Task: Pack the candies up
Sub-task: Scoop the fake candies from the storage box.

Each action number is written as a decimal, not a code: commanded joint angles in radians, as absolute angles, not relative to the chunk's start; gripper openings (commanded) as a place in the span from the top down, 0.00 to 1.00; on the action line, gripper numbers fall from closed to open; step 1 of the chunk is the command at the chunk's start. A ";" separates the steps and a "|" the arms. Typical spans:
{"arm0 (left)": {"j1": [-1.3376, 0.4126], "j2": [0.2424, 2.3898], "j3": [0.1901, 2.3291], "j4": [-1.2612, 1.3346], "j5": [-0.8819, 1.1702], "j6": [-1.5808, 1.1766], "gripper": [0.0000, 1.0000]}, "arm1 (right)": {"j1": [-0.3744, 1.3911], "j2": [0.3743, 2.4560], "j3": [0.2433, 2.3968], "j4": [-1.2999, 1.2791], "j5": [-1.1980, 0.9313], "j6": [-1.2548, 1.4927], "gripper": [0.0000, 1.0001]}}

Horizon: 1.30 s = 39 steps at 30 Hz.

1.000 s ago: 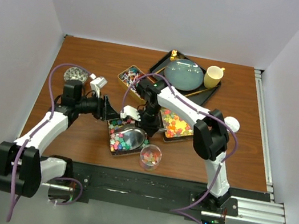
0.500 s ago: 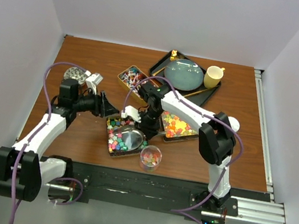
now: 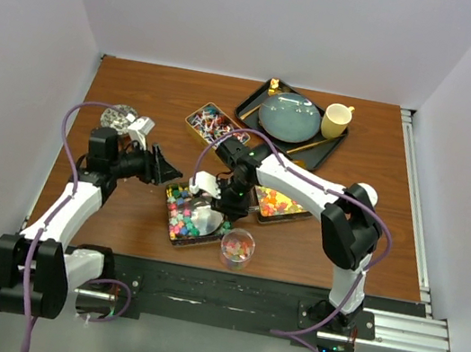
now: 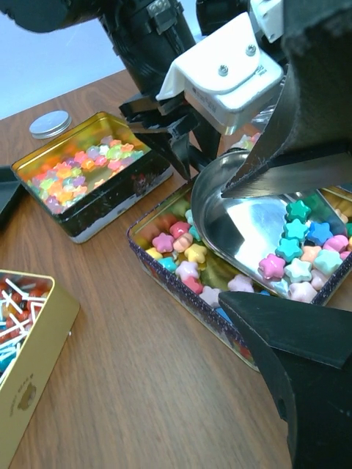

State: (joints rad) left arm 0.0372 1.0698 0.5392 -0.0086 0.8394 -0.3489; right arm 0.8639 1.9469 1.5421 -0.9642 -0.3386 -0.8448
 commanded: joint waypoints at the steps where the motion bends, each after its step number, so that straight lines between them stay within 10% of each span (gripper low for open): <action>1: 0.066 1.051 0.525 0.048 0.835 -0.367 0.42 | 0.873 1.954 1.548 -0.900 -0.275 -0.830 0.59; 8: 0.112 1.055 0.531 0.055 0.833 -0.373 0.43 | 0.873 1.982 1.532 -0.894 -0.236 -0.810 0.68; 13: 0.127 1.058 0.535 0.052 0.833 -0.365 0.43 | 0.880 1.970 1.503 -0.868 -0.212 -0.804 0.99; 39: 0.196 1.129 0.563 0.012 0.833 -0.279 0.43 | 0.726 1.727 1.200 -0.506 -0.621 -0.677 1.00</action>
